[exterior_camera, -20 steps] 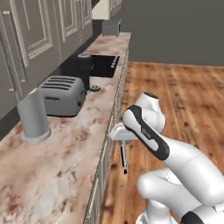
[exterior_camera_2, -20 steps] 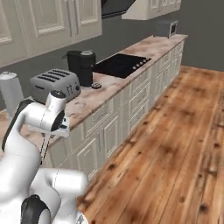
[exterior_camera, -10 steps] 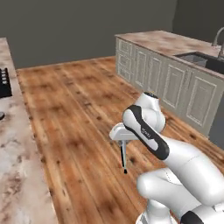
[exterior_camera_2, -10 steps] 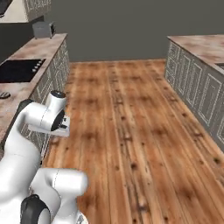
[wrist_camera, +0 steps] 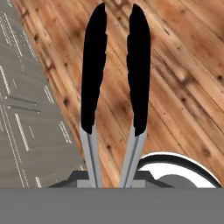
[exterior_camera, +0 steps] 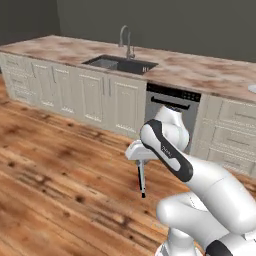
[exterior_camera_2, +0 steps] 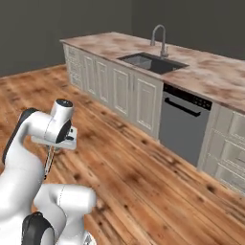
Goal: Pick up the tongs from the counter and place them near the plate next to the oven.
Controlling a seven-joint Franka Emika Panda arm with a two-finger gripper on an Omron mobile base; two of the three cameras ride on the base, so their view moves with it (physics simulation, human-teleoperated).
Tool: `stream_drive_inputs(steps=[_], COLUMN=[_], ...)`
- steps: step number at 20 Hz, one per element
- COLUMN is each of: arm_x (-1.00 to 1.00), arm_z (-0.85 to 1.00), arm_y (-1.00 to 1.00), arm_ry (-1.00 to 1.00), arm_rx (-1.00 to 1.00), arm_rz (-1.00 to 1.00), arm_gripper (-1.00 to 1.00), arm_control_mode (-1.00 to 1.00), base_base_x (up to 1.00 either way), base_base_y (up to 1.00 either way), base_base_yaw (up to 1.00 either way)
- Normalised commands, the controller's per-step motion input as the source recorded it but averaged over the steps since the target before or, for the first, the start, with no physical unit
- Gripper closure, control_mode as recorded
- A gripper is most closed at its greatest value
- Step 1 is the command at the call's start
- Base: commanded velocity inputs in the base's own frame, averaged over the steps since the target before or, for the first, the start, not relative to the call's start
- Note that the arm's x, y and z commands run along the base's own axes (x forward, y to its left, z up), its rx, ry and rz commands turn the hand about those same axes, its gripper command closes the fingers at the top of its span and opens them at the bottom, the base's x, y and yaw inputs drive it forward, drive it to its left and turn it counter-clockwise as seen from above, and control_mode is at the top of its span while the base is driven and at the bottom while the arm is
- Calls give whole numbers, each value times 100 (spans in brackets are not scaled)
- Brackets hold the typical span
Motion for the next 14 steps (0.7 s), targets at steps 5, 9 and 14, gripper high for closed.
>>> stream_drive_inputs(steps=[5,9,14], arm_x=[0,0,0], arm_z=[0,0,0], arm_y=[0,0,0], arm_ry=[0,0,0], arm_rx=[0,0,0], arm_rz=[0,0,0], arm_gripper=[100,100,100], arm_control_mode=[100,100,100], base_base_x=[2,10,45], base_base_y=[-12,-13,-33], base_base_yaw=[-83,-75,-31])
